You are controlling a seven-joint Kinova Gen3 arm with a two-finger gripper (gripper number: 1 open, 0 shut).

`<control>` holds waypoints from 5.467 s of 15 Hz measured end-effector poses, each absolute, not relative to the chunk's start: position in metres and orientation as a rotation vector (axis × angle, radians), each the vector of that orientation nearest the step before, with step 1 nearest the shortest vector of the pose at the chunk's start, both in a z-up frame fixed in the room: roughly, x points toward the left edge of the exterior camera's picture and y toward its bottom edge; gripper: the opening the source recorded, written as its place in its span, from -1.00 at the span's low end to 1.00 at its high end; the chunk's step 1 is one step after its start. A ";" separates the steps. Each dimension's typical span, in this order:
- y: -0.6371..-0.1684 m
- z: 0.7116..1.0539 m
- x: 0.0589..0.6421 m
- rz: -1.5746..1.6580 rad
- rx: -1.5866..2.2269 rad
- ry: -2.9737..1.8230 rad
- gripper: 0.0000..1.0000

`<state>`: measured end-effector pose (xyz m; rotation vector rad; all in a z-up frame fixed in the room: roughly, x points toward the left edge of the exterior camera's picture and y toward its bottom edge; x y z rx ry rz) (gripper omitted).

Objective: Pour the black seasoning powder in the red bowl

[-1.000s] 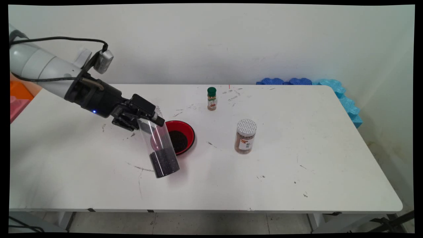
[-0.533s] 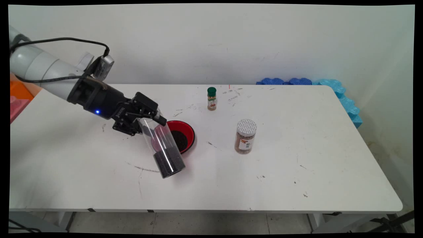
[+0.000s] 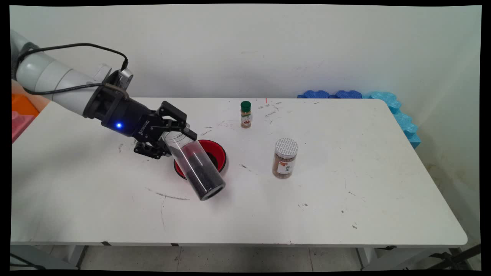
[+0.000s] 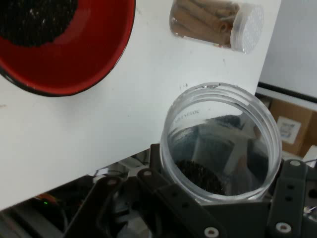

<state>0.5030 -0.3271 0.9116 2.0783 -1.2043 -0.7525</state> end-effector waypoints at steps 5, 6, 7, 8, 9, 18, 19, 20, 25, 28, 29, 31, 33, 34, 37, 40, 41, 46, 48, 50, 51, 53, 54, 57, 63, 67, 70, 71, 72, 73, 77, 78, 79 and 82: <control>-0.329 0.909 0.505 -0.825 2.155 -1.070 -1.00; -0.329 0.909 0.505 -0.840 2.167 -1.045 -1.00; -0.330 0.908 0.505 -0.855 2.178 -1.021 -1.00; -0.330 0.908 0.505 -0.870 2.188 -0.997 -1.00; -0.331 0.908 0.505 -0.881 2.197 -0.979 -1.00; -0.334 0.903 0.504 -0.980 2.264 -0.807 -1.00; -0.334 0.902 0.504 -0.991 2.272 -0.784 -1.00; -0.335 0.901 0.504 -1.001 2.279 -0.764 -1.00; -0.338 0.897 0.503 -1.048 2.301 -0.670 -1.00; -0.339 0.894 0.502 -1.070 2.309 -0.628 -1.00; -0.339 0.893 0.501 -1.076 2.311 -0.616 -1.00; -0.340 0.892 0.500 -1.090 2.315 -0.587 -1.00; -0.341 0.890 0.499 -1.100 2.317 -0.564 -1.00; -0.342 0.890 0.499 -1.106 2.317 -0.550 -1.00; -0.342 0.887 0.497 -1.127 2.320 -0.498 -1.00; -0.342 0.884 0.497 -1.143 2.325 -0.455 -1.00; -0.342 0.883 0.497 -1.148 2.325 -0.439 -1.00; -0.343 0.880 0.498 -1.171 2.323 -0.377 -1.00; -0.343 0.879 0.498 -1.181 2.319 -0.365 -1.00; -0.344 0.879 0.497 -1.195 2.315 -0.337 -1.00; -0.345 0.878 0.497 -1.201 2.314 -0.323 -1.00; -0.346 0.878 0.498 -1.212 2.313 -0.289 -1.00; -0.346 0.878 0.498 -1.217 2.313 -0.275 -1.00; -0.347 0.878 0.499 -1.233 2.311 -0.233 -1.00; -0.347 0.879 0.498 -1.266 2.302 -0.164 -1.00; -0.347 0.879 0.498 -1.285 2.294 -0.128 -1.00; -0.348 0.880 0.498 -1.294 2.289 -0.107 -1.00; -0.348 0.880 0.498 -1.296 2.288 -0.101 -1.00; -0.348 0.880 0.498 -1.298 2.286 -0.097 -1.00; -0.349 0.880 0.498 -1.299 2.284 -0.094 -1.00; -0.350 0.881 0.497 -1.305 2.275 -0.079 -1.00; -0.350 0.881 0.497 -1.307 2.273 -0.075 -1.00; -0.351 0.881 0.497 -1.307 2.272 -0.073 -1.00; -0.351 0.882 0.497 -1.309 2.268 -0.066 -1.00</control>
